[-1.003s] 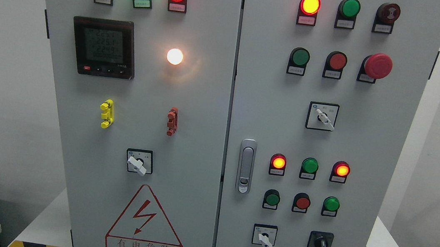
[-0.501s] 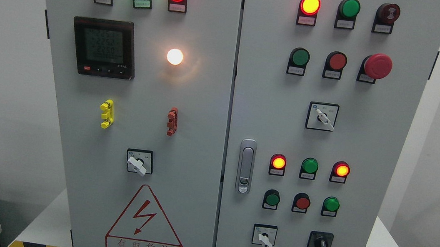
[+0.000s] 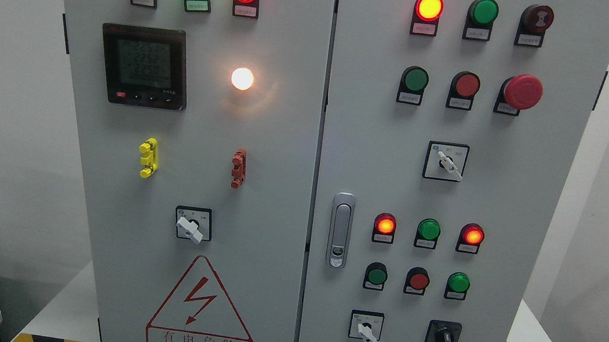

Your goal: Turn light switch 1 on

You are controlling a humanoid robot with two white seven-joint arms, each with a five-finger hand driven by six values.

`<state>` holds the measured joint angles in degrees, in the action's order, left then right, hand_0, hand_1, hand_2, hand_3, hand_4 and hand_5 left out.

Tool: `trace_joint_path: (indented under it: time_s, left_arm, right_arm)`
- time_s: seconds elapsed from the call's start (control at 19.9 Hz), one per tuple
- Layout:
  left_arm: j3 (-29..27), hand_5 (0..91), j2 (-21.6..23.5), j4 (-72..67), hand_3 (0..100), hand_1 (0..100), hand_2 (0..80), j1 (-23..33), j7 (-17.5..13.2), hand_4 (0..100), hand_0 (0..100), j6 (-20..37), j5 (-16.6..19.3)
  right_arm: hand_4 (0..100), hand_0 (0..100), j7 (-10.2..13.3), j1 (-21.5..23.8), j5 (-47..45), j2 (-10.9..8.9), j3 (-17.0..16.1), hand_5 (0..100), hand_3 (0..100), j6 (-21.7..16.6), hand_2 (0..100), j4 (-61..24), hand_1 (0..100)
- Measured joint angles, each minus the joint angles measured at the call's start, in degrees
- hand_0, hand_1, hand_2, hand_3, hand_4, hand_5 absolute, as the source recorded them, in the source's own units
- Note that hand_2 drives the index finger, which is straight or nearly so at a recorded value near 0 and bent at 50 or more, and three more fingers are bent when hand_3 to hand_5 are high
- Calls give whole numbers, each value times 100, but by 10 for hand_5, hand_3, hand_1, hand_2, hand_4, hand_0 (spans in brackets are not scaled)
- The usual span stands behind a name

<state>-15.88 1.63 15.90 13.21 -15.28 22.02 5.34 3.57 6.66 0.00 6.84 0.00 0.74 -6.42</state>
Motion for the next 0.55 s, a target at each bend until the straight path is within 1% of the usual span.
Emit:
trace_joint_path:
  time_s: [0.1, 0.2, 0.3, 0.55]
  left_arm:
    - [154, 18, 12, -256, 0, 0, 0, -64, 3, 0, 540, -46, 5]
    - [317, 69, 23, -490, 0, 0, 0, -159, 1, 0, 539, -89, 9]
    - [460, 95, 31, -725, 0, 0, 0, -259, -21, 0, 540, -159, 5]
    - [720, 95, -30, -1169, 0, 0, 0, -476, -86, 0, 539, -386, -18]
  right_arm:
    - [0, 120, 0, 0, 0, 0, 0, 0, 0, 0, 0, 0, 389]
    - [0, 120, 0, 0, 0, -1, 0, 0, 0, 0, 0, 0, 389]
    - [0, 120, 0, 0, 0, -1, 0, 0, 0, 0, 0, 0, 389]
    - [0, 120, 0, 0, 0, -1, 0, 0, 0, 0, 0, 0, 389]
